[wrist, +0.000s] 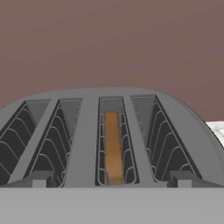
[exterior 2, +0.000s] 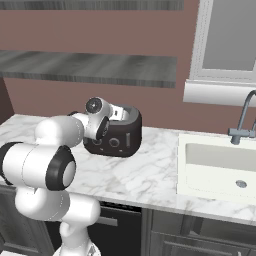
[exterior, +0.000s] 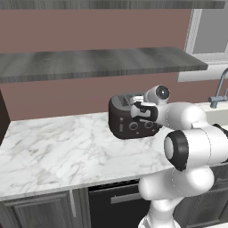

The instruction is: Start the toaster. Once the lever pops up, take the bread to the plate on the dining counter.

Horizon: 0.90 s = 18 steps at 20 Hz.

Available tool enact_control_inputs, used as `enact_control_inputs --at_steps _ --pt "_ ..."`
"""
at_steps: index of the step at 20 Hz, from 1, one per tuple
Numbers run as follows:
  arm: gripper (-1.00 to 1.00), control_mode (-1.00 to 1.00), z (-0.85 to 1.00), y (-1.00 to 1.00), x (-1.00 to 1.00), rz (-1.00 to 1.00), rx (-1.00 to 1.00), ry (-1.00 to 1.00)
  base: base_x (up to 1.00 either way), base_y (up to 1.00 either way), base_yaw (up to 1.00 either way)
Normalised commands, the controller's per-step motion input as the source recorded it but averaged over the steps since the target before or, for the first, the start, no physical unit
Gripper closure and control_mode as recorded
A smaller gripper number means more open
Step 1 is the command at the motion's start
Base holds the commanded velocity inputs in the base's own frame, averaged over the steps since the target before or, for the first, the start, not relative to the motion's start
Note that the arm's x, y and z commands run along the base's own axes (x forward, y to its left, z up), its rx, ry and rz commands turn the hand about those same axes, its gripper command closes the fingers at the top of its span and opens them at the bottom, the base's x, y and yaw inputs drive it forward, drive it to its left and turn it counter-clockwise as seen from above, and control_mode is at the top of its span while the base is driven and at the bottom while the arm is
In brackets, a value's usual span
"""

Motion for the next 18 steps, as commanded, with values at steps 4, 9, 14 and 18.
enact_control_inputs --at_steps 4,9,14,18 --pt "-1.00 -1.00 0.00 0.00 0.00 0.00 0.00 0.00 0.00 0.00 0.00" --pt "-1.00 -1.00 0.00 0.00 0.00 0.00 0.00 0.00 0.00 0.00 0.00" --pt "-1.00 -1.00 0.00 0.00 0.00 0.00 0.00 0.00 0.00 0.00 0.00" --pt "-1.00 -1.00 0.00 0.00 0.00 0.00 0.00 0.00 0.00 0.00 0.00"
